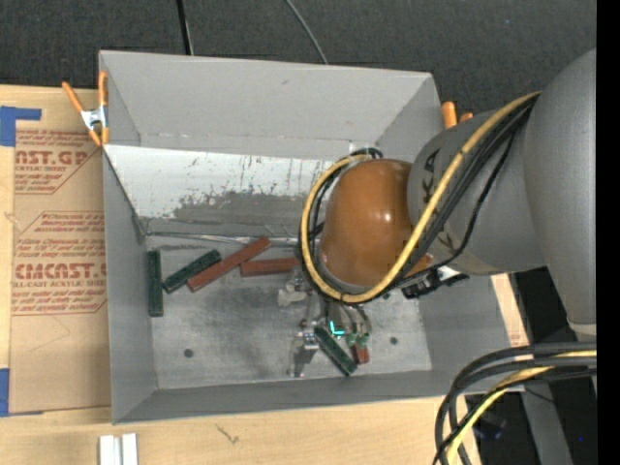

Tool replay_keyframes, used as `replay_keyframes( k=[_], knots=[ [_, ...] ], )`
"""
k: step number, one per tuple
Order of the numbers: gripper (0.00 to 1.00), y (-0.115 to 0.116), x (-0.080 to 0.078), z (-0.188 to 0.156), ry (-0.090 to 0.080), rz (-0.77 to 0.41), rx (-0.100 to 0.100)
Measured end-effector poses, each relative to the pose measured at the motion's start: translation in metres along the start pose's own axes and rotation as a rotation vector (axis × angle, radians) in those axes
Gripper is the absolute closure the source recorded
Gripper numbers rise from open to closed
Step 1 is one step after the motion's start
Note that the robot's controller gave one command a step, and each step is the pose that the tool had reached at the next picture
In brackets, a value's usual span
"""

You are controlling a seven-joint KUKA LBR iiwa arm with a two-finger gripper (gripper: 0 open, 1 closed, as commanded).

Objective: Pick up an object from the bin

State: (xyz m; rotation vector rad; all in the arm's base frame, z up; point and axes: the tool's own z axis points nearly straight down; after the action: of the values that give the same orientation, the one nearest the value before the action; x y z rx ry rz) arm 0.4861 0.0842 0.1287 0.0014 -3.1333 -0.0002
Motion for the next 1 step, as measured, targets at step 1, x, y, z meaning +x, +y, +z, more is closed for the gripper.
replay_keyframes(
  k=[1],
  knots=[
    [0.00, -0.0003, -0.0021, -0.0034, -0.007, 0.000, -0.001]
  ],
)
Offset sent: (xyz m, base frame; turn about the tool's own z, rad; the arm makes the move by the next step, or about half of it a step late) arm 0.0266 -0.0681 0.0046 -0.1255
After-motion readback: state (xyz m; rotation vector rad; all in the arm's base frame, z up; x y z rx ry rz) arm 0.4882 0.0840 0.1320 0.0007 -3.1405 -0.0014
